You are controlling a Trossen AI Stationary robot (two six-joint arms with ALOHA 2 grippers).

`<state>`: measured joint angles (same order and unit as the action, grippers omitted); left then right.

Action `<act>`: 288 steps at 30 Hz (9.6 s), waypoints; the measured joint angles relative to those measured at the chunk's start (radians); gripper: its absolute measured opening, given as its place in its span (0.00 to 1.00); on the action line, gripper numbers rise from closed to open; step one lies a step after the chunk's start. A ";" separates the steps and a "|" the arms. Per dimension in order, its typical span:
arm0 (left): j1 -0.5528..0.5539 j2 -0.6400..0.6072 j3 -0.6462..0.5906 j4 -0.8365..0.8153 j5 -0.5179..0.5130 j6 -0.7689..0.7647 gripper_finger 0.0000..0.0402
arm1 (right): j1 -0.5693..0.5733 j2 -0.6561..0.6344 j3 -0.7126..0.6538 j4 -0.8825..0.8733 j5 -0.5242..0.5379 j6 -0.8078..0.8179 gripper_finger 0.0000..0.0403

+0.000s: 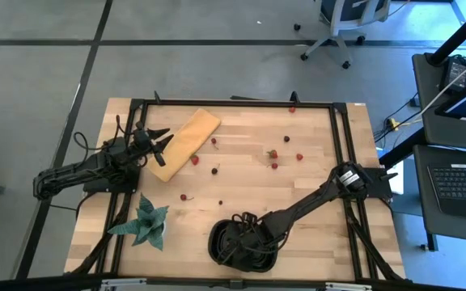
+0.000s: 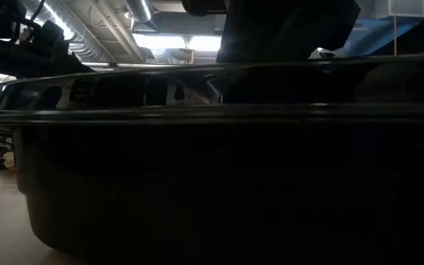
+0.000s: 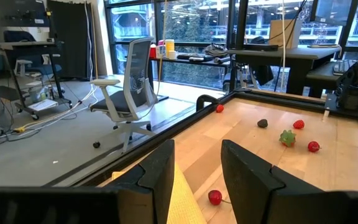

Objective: Pick and placing Produce into tupperware
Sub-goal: Put the bottom right red strawberry into the black container, then put the top right red cherry into the black container, then put the blueberry into the black container

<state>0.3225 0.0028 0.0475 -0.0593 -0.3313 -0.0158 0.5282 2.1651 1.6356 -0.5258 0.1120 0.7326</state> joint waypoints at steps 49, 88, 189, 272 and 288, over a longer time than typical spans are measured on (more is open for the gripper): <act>0.000 0.000 0.000 0.000 0.000 0.000 0.31 | -0.313 -0.361 -0.003 -0.813 0.134 0.258 0.57; 0.000 0.000 0.000 0.000 0.000 0.000 0.31 | -0.624 -0.364 -0.601 -0.200 0.025 0.160 0.57; 0.000 0.000 0.000 0.000 0.000 0.000 0.31 | -0.140 -0.360 -0.057 -0.081 -0.027 -0.079 0.19; 0.000 0.000 0.000 0.001 0.009 -0.061 0.31 | -0.197 -0.471 -0.056 -0.360 0.072 -0.194 0.45; 0.000 0.000 0.000 0.008 0.248 -0.087 0.31 | -0.478 -0.804 -0.550 -0.011 -0.014 -0.314 0.45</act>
<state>0.3222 0.0026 0.0475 -0.0515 -0.0837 -0.1028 0.0497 1.3607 1.0859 -0.5367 0.0980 0.4186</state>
